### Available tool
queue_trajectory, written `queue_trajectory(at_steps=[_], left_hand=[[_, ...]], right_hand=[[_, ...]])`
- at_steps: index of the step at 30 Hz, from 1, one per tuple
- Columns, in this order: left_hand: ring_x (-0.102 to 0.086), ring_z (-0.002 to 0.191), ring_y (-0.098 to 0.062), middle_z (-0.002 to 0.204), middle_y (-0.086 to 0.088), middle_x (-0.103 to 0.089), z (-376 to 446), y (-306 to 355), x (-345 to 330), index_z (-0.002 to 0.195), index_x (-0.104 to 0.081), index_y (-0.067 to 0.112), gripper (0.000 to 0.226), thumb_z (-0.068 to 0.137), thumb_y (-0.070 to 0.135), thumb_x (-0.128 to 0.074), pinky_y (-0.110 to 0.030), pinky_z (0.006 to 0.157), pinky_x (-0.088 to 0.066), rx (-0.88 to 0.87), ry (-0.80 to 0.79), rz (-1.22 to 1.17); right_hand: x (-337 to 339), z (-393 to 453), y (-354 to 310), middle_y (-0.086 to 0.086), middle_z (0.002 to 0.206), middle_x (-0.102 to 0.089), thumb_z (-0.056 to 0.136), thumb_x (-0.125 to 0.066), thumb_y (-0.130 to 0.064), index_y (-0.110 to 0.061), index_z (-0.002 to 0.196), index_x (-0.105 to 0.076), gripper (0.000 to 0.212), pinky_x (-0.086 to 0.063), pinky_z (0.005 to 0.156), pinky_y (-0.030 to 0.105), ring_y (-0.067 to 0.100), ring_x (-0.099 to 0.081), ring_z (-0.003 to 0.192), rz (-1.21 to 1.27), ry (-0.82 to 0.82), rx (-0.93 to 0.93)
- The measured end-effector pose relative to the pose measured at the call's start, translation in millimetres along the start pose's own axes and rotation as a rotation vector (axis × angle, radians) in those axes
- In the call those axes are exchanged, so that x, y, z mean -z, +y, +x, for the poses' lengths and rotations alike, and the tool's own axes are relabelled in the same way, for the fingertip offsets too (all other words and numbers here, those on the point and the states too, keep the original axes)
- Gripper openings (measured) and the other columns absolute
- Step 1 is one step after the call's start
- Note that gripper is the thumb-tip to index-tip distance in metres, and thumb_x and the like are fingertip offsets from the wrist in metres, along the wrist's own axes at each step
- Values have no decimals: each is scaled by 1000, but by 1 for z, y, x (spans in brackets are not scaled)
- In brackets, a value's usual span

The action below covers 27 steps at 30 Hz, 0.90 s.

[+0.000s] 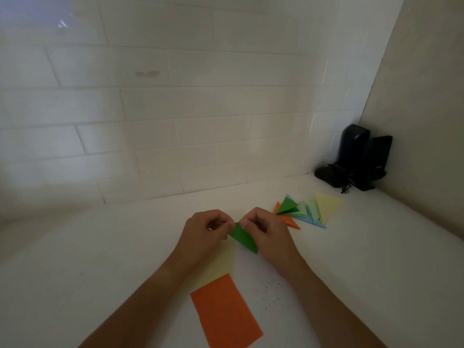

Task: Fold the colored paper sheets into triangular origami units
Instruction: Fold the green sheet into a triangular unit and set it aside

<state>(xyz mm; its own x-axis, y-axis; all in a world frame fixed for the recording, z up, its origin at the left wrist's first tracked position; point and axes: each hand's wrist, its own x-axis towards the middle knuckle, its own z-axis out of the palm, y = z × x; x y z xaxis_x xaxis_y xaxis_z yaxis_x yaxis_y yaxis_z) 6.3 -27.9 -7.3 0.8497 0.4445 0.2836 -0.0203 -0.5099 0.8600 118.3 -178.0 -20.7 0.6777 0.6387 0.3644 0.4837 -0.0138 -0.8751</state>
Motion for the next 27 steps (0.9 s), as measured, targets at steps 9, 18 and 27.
queue_trajectory(at_steps=[9,18,27], left_hand=[[-70,79,-6,79,10,-75,1,0,-1,84,-76,22,13,93,14,-72,-15,72,-51,-21,-5,13],[-68,71,-6,75,5,-75,0,-1,-1,84,-78,21,13,94,15,-72,-14,69,-48,9,16,-14],[-74,68,-13,72,1,-77,3,-6,4,95,-81,15,16,94,2,-70,-14,67,-53,82,83,-102]], right_hand=[[-1,-1,-1,2,74,-66,98,-66,-17,-20,82,-69,17,-48,66,35,15,-59,71,37,-38,-5],[-2,0,-1,-16,65,-59,100,-64,-15,-28,76,-62,28,-39,61,16,1,-52,63,-80,39,-3],[0,3,3,-7,80,-69,100,-65,-17,-17,91,-70,10,-51,69,21,6,-63,75,33,98,-84]])
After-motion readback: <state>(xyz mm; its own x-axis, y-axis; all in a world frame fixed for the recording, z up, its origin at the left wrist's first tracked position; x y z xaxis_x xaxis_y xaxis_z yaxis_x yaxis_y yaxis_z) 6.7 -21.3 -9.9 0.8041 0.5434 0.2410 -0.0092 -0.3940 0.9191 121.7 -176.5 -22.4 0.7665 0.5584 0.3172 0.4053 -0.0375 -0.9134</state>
